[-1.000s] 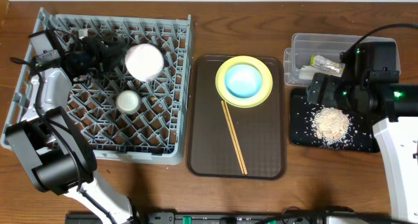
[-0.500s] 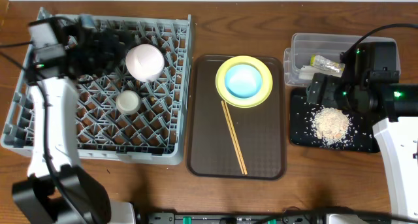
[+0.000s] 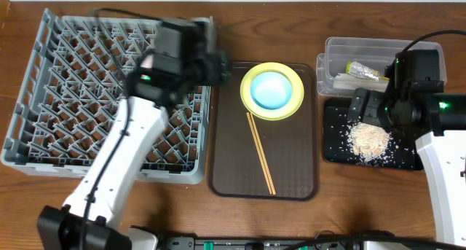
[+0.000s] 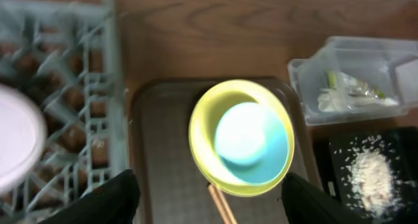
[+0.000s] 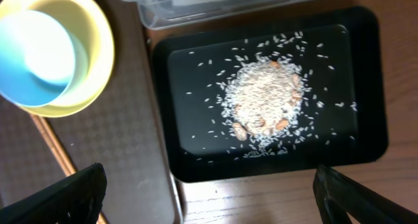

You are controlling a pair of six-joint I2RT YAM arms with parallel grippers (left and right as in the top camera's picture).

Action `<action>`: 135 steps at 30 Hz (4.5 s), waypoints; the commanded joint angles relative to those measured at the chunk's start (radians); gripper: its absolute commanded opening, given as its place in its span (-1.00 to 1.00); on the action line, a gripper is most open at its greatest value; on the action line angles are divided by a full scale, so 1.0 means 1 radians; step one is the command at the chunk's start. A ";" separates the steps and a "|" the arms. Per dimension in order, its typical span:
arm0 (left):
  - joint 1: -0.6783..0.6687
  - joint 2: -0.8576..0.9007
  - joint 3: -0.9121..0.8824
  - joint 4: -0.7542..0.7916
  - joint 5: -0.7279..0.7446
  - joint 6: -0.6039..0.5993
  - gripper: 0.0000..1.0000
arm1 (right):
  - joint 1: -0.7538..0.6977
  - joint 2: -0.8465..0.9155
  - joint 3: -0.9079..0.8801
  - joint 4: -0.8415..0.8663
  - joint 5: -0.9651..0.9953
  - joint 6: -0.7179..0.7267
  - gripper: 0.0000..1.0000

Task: Sort waste into correct bins and load items into the dishwasher
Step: 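Reach left gripper to the yellow plate and grasp the blue bowl, then lift the blue bowl and carry it left over the rack, then lower the blue bowl into the rack and release it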

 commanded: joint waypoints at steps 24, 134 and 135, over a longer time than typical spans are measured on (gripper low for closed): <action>-0.364 0.487 0.023 0.228 -0.199 0.249 0.15 | -0.013 -0.005 0.003 -0.024 0.037 0.028 0.99; 0.788 0.223 -0.027 0.223 0.988 -0.435 -0.85 | -0.013 -0.005 0.003 -0.037 0.037 0.025 0.99; 0.797 0.240 -0.027 0.227 1.021 -0.439 -0.85 | -0.013 -0.005 0.003 -0.037 0.037 0.025 0.99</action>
